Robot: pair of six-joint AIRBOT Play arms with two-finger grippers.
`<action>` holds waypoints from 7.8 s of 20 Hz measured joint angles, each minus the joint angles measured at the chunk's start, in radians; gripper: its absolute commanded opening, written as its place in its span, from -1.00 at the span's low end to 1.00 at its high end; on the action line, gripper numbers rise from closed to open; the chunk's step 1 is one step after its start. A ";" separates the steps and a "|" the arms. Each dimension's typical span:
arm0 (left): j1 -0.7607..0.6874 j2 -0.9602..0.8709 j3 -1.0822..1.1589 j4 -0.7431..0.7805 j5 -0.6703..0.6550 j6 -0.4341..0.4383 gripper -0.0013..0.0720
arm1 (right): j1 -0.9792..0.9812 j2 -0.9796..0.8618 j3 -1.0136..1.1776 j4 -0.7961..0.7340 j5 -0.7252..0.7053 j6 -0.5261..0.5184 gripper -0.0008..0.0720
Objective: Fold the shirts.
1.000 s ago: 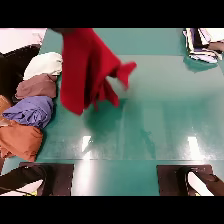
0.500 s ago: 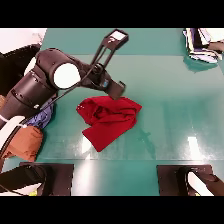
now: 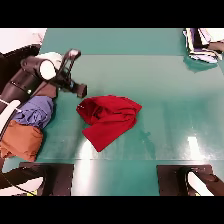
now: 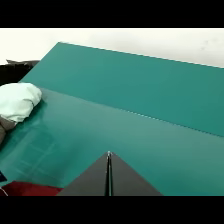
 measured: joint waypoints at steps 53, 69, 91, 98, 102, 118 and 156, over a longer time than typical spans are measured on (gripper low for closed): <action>0.068 0.560 0.451 -0.108 0.161 0.038 -0.90 | 0.319 -0.006 -0.200 -0.119 -0.105 0.237 -0.94; 0.068 0.454 -0.144 -0.104 -0.098 0.069 -0.90 | 0.484 -0.331 -0.349 -0.262 0.089 0.322 -0.13; 0.068 0.436 -0.270 0.038 0.059 0.032 -0.90 | 0.117 -0.436 -0.713 -0.189 -0.100 0.177 -0.29; 0.068 0.436 -0.232 0.048 0.048 0.027 -0.90 | 0.182 -0.477 -0.615 -0.231 -0.127 0.165 -0.93; 0.068 0.436 -0.001 0.109 -0.058 0.027 -0.90 | 0.160 -0.328 -0.486 -0.269 -0.035 0.163 -0.93; 0.068 0.426 0.562 0.055 -0.304 -0.006 -0.90 | -0.035 0.089 -0.161 -0.286 0.352 0.261 -0.94; 0.110 -0.116 0.322 0.186 0.006 -0.006 0.09 | -0.078 -0.554 -0.326 -0.154 0.151 0.223 0.22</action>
